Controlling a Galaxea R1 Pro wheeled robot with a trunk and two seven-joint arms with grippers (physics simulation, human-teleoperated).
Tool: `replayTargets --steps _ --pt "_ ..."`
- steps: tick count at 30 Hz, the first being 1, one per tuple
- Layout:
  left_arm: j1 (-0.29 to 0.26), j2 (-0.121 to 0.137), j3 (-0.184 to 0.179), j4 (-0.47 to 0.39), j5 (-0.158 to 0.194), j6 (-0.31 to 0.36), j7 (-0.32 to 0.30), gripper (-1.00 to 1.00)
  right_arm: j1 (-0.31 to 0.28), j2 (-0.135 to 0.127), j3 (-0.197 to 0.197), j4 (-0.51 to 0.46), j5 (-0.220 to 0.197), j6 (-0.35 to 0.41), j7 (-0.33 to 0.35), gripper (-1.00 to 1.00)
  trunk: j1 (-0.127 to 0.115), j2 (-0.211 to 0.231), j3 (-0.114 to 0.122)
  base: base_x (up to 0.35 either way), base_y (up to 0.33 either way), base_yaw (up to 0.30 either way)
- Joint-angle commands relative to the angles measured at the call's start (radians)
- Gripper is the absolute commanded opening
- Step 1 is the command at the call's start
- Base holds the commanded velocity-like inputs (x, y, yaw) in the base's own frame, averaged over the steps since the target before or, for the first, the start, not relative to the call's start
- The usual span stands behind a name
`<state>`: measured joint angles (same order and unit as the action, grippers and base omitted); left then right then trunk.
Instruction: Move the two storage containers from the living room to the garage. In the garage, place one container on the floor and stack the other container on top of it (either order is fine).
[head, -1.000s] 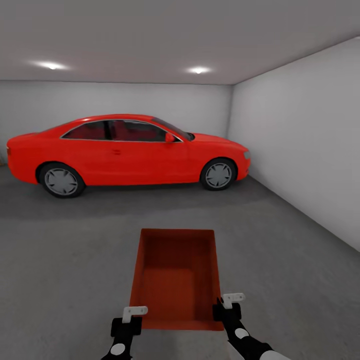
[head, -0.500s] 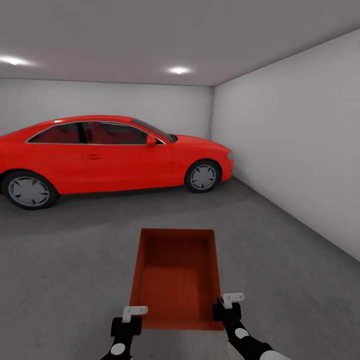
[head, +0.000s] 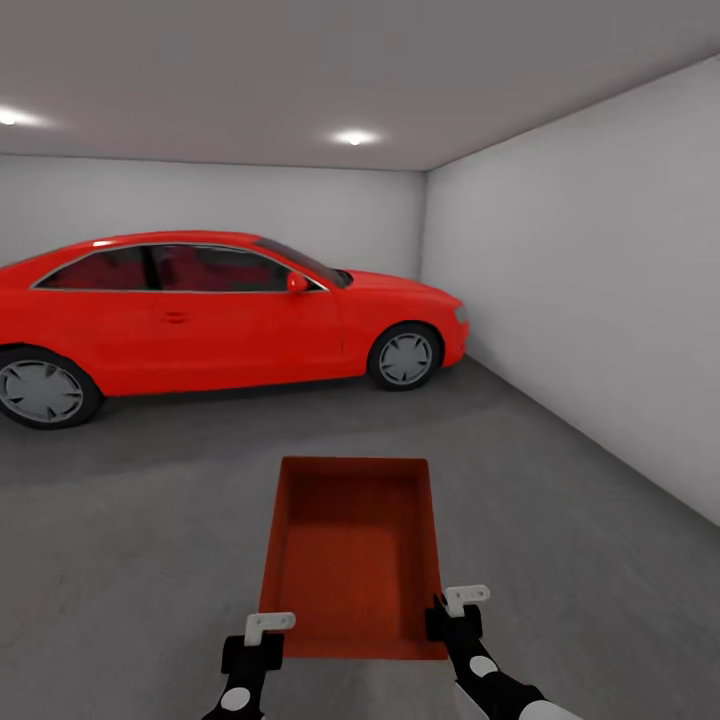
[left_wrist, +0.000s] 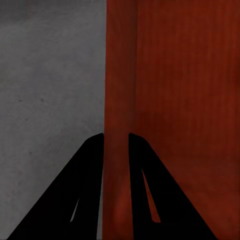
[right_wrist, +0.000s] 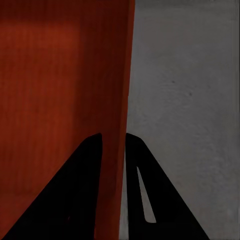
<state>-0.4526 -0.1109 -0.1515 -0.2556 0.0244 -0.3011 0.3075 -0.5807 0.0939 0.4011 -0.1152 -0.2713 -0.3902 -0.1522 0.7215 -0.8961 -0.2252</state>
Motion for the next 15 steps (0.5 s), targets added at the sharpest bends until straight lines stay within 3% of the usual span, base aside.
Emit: replayTargets --steps 1,15 --pt "-0.001 0.000 0.030 -0.017 0.086 -0.056 0.031 -1.00 -0.001 0.000 -0.048 0.014 -0.026 -0.001 -0.041 -1.00 0.001 -0.001 -0.001 0.322 0.000 -0.172" --pt "-0.001 0.000 0.029 -0.017 0.085 -0.056 0.030 -1.00 -0.001 0.000 -0.048 0.014 -0.026 -0.001 -0.041 -1.00 0.001 -0.001 -0.001 0.322 0.000 -0.277"
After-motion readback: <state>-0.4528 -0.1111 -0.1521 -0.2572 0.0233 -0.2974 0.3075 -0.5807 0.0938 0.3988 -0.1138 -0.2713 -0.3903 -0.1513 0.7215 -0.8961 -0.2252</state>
